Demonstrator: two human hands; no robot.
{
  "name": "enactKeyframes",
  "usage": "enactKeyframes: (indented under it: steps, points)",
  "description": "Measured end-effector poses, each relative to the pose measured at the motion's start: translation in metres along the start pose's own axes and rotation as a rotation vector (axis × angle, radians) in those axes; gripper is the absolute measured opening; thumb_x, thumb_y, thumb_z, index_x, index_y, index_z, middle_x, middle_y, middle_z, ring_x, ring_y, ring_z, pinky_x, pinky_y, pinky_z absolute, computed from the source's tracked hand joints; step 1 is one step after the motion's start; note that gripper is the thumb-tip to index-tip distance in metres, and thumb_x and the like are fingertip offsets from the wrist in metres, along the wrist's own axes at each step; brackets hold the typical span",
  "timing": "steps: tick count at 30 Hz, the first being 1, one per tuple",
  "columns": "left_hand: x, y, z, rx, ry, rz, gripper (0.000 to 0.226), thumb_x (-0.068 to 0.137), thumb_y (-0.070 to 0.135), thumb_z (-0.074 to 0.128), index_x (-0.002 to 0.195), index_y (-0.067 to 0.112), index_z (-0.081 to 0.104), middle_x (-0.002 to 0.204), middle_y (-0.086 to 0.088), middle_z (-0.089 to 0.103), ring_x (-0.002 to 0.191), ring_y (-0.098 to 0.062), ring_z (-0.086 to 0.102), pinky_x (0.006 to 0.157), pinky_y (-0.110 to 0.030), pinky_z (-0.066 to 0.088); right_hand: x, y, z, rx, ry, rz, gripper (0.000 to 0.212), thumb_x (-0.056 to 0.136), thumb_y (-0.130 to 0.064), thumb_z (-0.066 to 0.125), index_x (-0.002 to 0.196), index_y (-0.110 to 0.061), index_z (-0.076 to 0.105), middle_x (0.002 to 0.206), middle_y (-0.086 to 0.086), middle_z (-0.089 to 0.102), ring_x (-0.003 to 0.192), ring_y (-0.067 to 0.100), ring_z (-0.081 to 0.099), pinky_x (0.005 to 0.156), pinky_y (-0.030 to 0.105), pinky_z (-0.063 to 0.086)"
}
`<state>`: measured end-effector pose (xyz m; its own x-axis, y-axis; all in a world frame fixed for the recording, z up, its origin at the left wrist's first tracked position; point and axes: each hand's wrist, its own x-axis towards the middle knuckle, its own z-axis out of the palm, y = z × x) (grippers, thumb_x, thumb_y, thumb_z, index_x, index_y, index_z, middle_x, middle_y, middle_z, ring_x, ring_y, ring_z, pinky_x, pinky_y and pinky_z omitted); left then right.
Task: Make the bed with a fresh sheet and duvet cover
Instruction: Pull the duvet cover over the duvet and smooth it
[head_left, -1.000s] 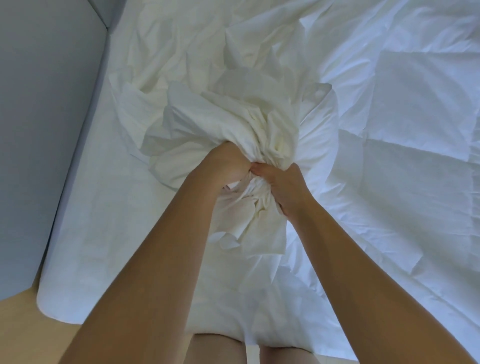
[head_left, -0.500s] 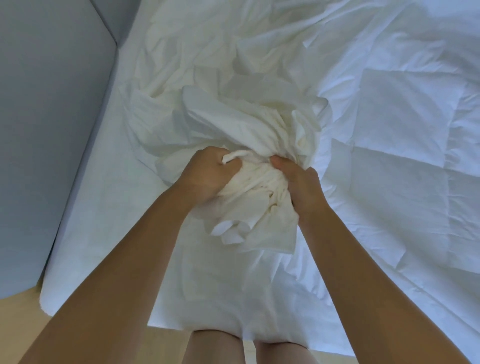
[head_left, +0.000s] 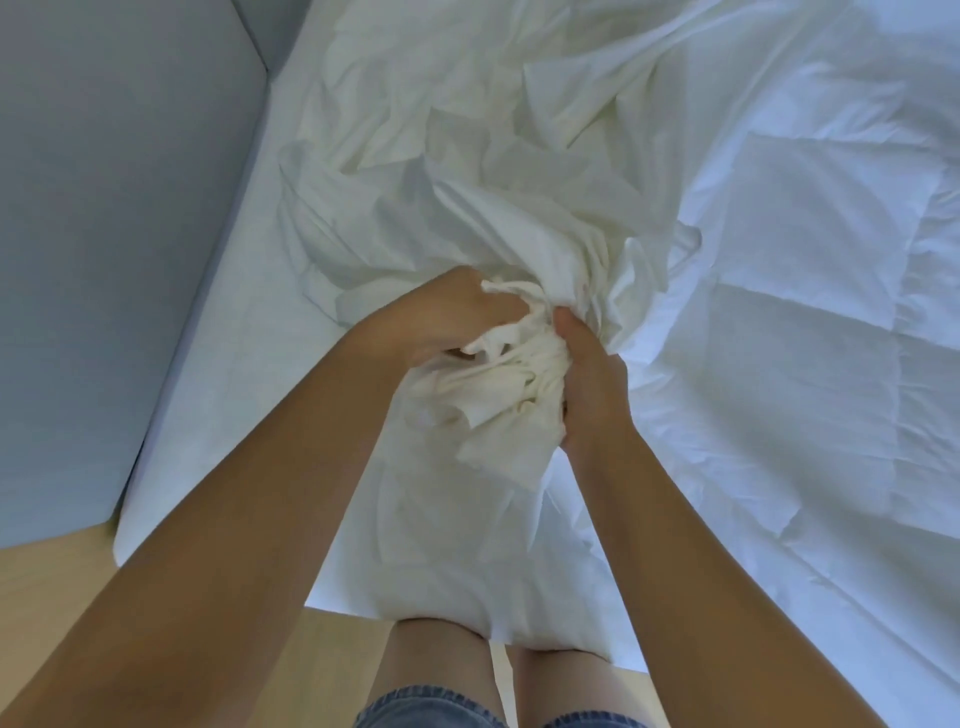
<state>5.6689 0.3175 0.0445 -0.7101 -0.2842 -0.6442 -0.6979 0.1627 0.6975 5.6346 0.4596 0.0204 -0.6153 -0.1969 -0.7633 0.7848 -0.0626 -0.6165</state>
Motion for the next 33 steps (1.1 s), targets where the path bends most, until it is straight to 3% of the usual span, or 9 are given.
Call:
enactKeyframes:
  steps: [3,6,11,16,21,26,30,31,33]
  points:
    - [0.005,0.003,0.000,0.161,-0.064,-0.077,0.035,0.080,0.046,0.067,0.088,0.012,0.066,0.077,-0.003,0.067,0.072,-0.018,0.065,0.065,-0.026,0.047,0.000,0.001,0.007,-0.044,0.011,0.020,0.032,0.082,-0.023,0.072,0.107,-0.005,0.067,0.097,0.010,0.072,0.085,0.023,0.071,0.066,0.028,0.056]
    - [0.011,0.004,0.007,0.153,-0.052,-0.136,0.039,0.075,0.048,0.070,0.090,0.012,0.065,0.077,-0.002,0.069,0.068,-0.014,0.065,0.058,-0.023,0.047,0.002,0.000,0.004,-0.056,0.033,0.032,0.030,0.081,-0.023,0.073,0.105,-0.005,0.067,0.095,0.009,0.073,0.082,0.022,0.071,0.067,0.028,0.057]
    - [0.021,0.006,0.015,-0.589,0.142,-0.277,0.014,0.073,0.020,0.069,0.079,0.011,0.060,0.064,-0.007,0.056,0.055,-0.019,0.051,0.049,-0.022,0.040,0.004,-0.003,0.008,-0.019,0.010,-0.006,0.033,0.080,-0.021,0.074,0.107,-0.004,0.066,0.099,0.012,0.072,0.088,0.026,0.071,0.080,0.041,0.058]
    - [0.027,0.026,0.000,-0.920,0.247,-0.320,0.016,0.084,0.015,0.064,0.070,0.011,0.057,0.061,-0.004,0.052,0.052,-0.016,0.046,0.049,-0.023,0.039,0.001,-0.006,0.023,-0.024,0.055,-0.070,0.038,0.077,-0.025,0.076,0.109,-0.009,0.066,0.100,0.006,0.072,0.090,0.022,0.070,0.082,0.037,0.058]
    - [0.025,0.035,-0.015,-0.913,0.222,-0.348,0.017,0.087,0.013,0.060,0.070,0.012,0.056,0.062,-0.001,0.057,0.057,-0.014,0.051,0.053,-0.024,0.043,-0.004,-0.017,0.006,-0.130,0.106,-0.135,0.027,0.079,-0.024,0.074,0.102,-0.015,0.065,0.094,0.000,0.070,0.087,0.017,0.067,0.079,0.031,0.055]
    - [-0.014,0.020,-0.023,-0.953,0.255,-0.344,0.015,0.088,0.009,0.055,0.074,0.013,0.058,0.049,0.002,0.059,0.047,-0.009,0.056,0.046,-0.017,0.045,-0.003,-0.039,-0.055,-0.199,0.203,-0.185,0.015,0.076,-0.020,0.074,0.088,-0.019,0.065,0.087,-0.001,0.068,0.078,0.015,0.065,0.063,0.025,0.049]
    - [-0.087,-0.034,0.006,-0.665,0.283,-0.222,0.013,0.089,0.006,0.055,0.082,0.016,0.058,0.045,0.017,0.058,0.053,-0.001,0.058,0.044,-0.010,0.044,0.001,-0.032,-0.089,-0.080,0.241,-0.124,0.017,0.077,-0.013,0.070,0.094,-0.014,0.066,0.089,0.002,0.069,0.080,0.020,0.065,0.065,0.028,0.050]
    - [-0.103,-0.048,0.016,-0.618,0.311,-0.214,0.007,0.086,0.013,0.061,0.079,0.011,0.060,0.045,0.014,0.058,0.052,-0.007,0.058,0.044,-0.013,0.044,0.002,-0.022,-0.091,-0.053,0.212,-0.101,0.017,0.078,-0.011,0.070,0.094,-0.015,0.066,0.093,0.003,0.070,0.083,0.021,0.066,0.067,0.030,0.051]
    - [-0.116,-0.076,0.032,-0.409,0.305,-0.233,0.044,0.066,0.042,0.067,0.073,-0.001,0.062,0.053,0.000,0.052,0.059,-0.018,0.049,0.050,-0.024,0.037,0.004,-0.005,-0.089,-0.021,0.113,-0.055,0.021,0.080,-0.008,0.069,0.098,-0.017,0.066,0.099,0.005,0.071,0.089,0.023,0.068,0.075,0.037,0.054]
